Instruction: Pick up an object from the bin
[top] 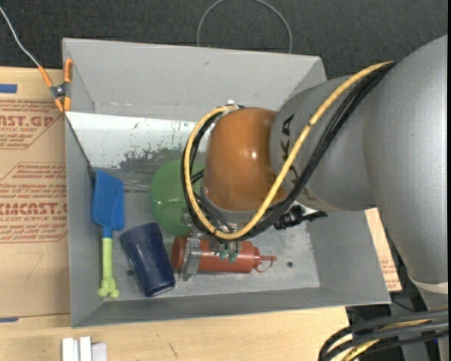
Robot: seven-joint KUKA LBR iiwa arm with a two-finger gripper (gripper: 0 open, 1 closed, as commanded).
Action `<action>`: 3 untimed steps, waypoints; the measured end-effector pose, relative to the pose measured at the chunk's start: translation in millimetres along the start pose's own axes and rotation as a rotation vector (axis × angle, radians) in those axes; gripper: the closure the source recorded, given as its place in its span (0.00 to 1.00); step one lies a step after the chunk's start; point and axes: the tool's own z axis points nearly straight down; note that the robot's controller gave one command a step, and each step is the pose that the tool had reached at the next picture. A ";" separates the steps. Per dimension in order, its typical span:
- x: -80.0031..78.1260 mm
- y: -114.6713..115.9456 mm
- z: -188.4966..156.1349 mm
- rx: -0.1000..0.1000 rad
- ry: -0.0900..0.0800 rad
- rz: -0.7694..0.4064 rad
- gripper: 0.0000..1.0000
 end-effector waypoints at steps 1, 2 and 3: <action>-1.9 -10.8 70.8 -0.002 -0.007 -0.005 1.00; -1.9 -10.8 70.8 -0.003 -0.007 -0.005 1.00; 7.0 -13.0 -33.2 -0.003 -0.006 -0.012 1.00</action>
Offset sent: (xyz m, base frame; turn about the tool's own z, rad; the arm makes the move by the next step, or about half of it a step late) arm 0.0000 0.0000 0.0000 0.0000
